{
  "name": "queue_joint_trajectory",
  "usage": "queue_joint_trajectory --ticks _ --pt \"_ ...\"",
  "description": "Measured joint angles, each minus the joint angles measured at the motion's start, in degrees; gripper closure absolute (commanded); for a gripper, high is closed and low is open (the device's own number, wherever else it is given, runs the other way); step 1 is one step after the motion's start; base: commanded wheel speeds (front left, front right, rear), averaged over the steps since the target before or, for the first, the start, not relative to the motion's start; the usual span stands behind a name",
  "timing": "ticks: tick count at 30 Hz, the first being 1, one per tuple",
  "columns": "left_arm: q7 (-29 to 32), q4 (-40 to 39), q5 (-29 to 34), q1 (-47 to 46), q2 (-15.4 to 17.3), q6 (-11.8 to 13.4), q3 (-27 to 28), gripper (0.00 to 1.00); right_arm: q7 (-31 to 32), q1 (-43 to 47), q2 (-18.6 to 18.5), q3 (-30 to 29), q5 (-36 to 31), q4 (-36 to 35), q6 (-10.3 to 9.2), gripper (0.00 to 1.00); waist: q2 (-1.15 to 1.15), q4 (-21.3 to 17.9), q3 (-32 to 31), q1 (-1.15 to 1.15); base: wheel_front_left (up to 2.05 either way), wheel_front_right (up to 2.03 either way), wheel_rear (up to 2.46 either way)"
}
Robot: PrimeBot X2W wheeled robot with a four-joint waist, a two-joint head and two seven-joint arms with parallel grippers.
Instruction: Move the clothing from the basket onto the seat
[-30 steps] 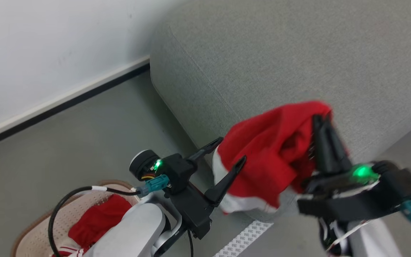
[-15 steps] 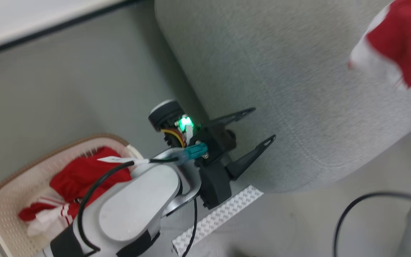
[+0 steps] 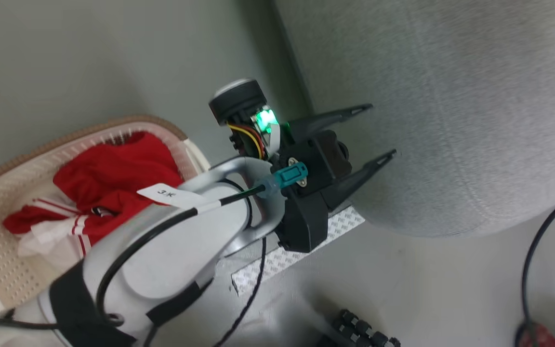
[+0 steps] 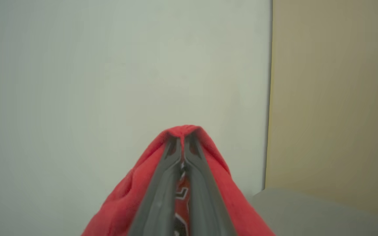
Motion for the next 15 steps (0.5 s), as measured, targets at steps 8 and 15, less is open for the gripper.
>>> queue_joint_trajectory --ticks 8,15 --pt "0.5 -1.8 1.8 -1.2 2.4 1.1 0.3 0.00 0.0 -4.9 -1.8 -0.8 -2.2 14.7 0.00 1.00 0.00 1.2 5.6 0.00 0.00 0.00 0.00" --pt "0.1 -1.8 1.9 -0.1 2.9 1.4 -0.7 0.00 0.0 -5.0 -2.2 2.6 0.5 23.7 0.00 1.00 0.00 1.8 7.1 -0.01 0.00 0.00 0.00"
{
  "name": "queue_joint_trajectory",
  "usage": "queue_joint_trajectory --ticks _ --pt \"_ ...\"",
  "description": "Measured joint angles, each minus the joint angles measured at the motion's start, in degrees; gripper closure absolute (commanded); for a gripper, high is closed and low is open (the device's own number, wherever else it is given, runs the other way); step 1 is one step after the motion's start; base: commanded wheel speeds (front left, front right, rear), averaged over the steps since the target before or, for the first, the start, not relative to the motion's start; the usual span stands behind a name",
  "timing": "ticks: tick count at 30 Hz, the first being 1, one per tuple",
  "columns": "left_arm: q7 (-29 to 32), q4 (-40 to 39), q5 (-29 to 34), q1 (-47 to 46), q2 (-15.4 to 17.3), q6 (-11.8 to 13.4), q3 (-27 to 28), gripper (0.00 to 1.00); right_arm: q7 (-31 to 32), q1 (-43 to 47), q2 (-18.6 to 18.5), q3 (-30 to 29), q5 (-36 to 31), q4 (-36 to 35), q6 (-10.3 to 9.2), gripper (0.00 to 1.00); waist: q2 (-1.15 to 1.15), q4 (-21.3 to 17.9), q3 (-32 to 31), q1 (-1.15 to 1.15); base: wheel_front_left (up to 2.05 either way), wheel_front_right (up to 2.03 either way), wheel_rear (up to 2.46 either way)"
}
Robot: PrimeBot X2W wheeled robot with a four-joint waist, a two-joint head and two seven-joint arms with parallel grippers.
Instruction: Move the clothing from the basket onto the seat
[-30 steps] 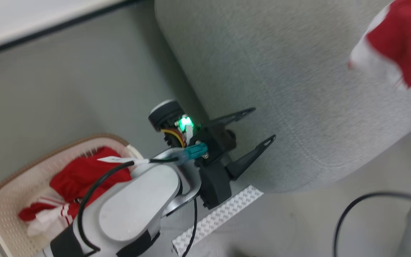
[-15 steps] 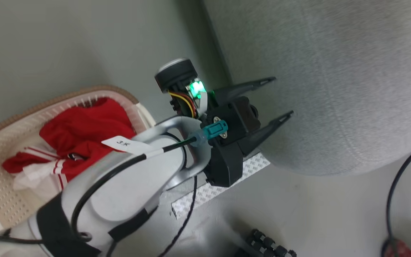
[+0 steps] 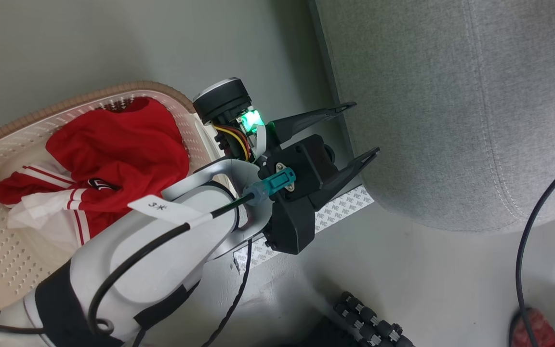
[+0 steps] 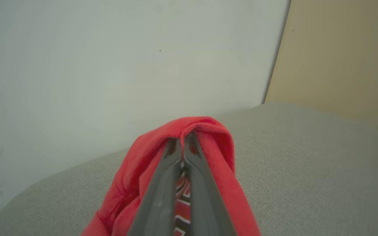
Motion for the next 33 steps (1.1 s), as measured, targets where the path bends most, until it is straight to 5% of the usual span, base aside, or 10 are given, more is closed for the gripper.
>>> queue_joint_trajectory --ticks 9,10,13,22,25,33 --pt "-1.1 0.4 -0.6 0.2 -0.3 1.0 0.1 0.00 0.0 -0.5 -0.1 0.7 -0.7 10.4 0.00 1.00 -0.01 0.3 -2.0 -0.02 0.00 0.00 0.00" --pt "-1.5 0.4 -0.6 0.3 -0.3 1.1 0.3 0.00 0.0 -0.5 0.0 0.5 -1.0 10.9 0.00 0.85 -0.01 0.4 -2.3 -0.01 0.00 0.00 0.00" --pt "-2.6 0.7 -1.2 2.1 0.1 2.2 0.8 0.00 0.0 0.5 0.8 -0.6 -3.3 11.0 0.00 0.00 -0.01 0.5 -3.4 -0.01 0.00 0.00 0.00" --pt "-8.3 2.6 -4.0 7.5 0.3 5.8 3.2 0.00 0.0 12.1 6.0 -2.8 -7.0 0.4 0.00 0.00 -0.01 1.7 -8.0 -0.02 0.00 0.00 0.00" --pt "-11.7 3.9 -4.9 9.9 0.2 7.6 4.7 0.00 0.0 18.9 9.6 0.1 -7.7 -5.0 0.01 0.00 -0.01 2.9 -10.9 -0.02 0.00 0.00 0.00" --pt "-18.4 6.9 -8.7 17.0 -0.3 12.0 8.9 0.00 0.0 28.7 11.5 9.4 -8.7 -10.0 0.02 0.00 -0.02 6.7 -17.5 -0.02 0.00 0.00 0.00"
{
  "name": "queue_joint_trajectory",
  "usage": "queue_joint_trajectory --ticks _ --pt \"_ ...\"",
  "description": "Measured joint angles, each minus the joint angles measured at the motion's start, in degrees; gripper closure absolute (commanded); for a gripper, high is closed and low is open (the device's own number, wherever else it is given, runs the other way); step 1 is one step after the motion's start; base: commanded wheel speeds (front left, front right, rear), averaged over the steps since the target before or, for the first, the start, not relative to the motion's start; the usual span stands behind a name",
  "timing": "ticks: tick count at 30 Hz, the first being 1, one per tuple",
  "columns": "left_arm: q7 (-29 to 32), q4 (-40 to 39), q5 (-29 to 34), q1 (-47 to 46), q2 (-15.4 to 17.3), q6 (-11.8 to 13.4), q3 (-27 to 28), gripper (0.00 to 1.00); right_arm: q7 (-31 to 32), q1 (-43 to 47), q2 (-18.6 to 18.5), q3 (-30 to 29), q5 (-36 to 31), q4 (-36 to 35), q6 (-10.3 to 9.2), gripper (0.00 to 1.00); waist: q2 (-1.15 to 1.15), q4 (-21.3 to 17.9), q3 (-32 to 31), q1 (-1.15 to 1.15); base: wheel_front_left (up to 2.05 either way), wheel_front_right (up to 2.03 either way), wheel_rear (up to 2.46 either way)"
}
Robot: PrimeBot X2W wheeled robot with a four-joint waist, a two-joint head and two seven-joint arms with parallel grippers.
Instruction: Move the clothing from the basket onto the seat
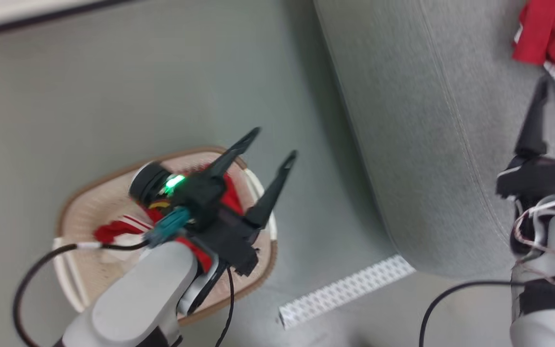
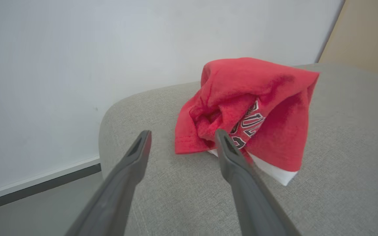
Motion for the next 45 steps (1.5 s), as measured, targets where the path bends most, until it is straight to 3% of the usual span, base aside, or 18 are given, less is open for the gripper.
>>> queue_joint_trajectory --ticks 5,10,20,27,35,45 --pt "-2.1 0.2 -3.2 4.9 -0.2 2.5 4.0 0.00 0.0 3.9 -0.1 6.1 2.5 -1.8 0.00 0.00 -0.01 2.9 -4.5 0.00 0.00 0.00 0.00" --pt "-2.8 -0.2 -5.0 9.6 -0.3 4.5 8.3 0.00 0.0 7.4 -2.4 12.5 5.4 -3.8 0.00 0.00 -0.01 5.9 -9.0 0.00 0.00 0.00 0.00" --pt "-3.0 -4.7 -1.3 23.5 -1.2 8.3 20.8 0.00 0.0 14.4 -6.5 23.0 9.6 -5.2 0.00 0.00 -0.01 11.0 -18.1 0.00 0.00 0.00 0.00" --pt "-3.1 -6.4 1.8 33.4 -2.3 7.1 28.4 0.00 0.0 21.1 -6.3 25.8 8.7 -7.3 0.00 0.00 -0.01 13.9 -24.5 0.00 0.00 0.00 0.00" --pt "-3.1 -7.7 7.9 41.9 -2.5 3.6 31.3 0.00 0.0 29.1 -4.6 26.8 6.8 -11.1 0.00 0.00 -0.01 16.6 -31.1 0.00 0.00 0.00 0.00" --pt "-3.1 -8.5 10.8 47.8 -7.1 0.1 37.9 0.00 0.0 35.7 -3.4 26.9 4.8 -15.5 0.00 0.00 -0.01 18.4 -36.1 0.00 0.00 0.00 0.00"
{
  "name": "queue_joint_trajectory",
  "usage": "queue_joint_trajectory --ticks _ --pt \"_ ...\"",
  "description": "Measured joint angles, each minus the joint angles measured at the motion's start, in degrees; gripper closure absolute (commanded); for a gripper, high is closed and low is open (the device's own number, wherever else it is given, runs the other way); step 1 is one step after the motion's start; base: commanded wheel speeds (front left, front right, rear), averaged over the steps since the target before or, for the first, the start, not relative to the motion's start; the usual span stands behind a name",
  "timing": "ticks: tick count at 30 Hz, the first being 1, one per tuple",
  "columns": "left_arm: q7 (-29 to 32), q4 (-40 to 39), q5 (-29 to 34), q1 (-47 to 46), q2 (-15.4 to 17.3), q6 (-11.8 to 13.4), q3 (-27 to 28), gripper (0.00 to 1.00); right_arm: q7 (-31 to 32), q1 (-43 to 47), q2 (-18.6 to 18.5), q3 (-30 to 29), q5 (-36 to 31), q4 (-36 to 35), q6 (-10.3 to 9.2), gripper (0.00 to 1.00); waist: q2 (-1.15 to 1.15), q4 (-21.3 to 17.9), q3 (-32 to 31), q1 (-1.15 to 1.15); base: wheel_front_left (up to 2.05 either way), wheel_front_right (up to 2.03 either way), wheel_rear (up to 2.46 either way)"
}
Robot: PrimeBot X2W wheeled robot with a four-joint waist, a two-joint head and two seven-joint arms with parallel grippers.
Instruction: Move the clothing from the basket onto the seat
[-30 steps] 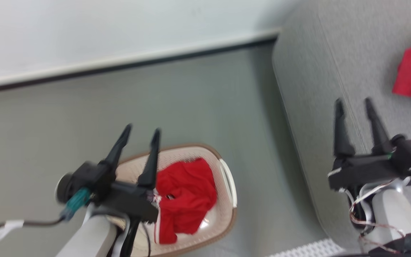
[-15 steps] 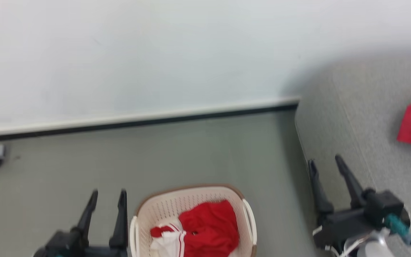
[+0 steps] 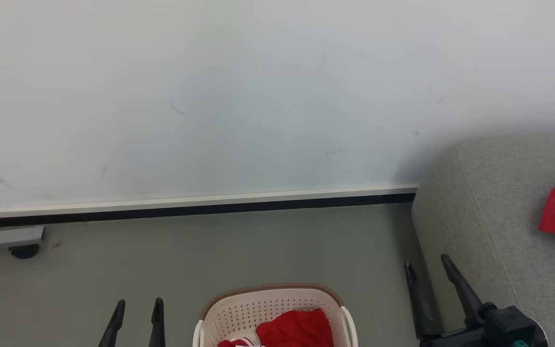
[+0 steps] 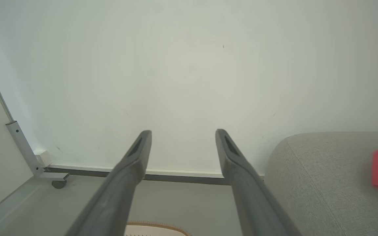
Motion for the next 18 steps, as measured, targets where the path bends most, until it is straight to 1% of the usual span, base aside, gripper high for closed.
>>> queue_joint_trajectory --ticks 8,18 --pt "0.0 0.3 2.3 1.0 -2.7 -2.9 3.5 0.00 0.0 2.4 0.4 -0.4 0.2 -1.3 0.00 0.00 0.01 0.2 -1.2 0.01 0.00 0.00 0.00" --pt "0.0 1.3 4.4 1.0 -4.3 -5.5 5.5 0.00 0.0 2.7 0.3 -0.5 -0.1 -1.4 0.00 0.00 0.01 0.2 -0.6 0.01 0.00 0.00 0.00"
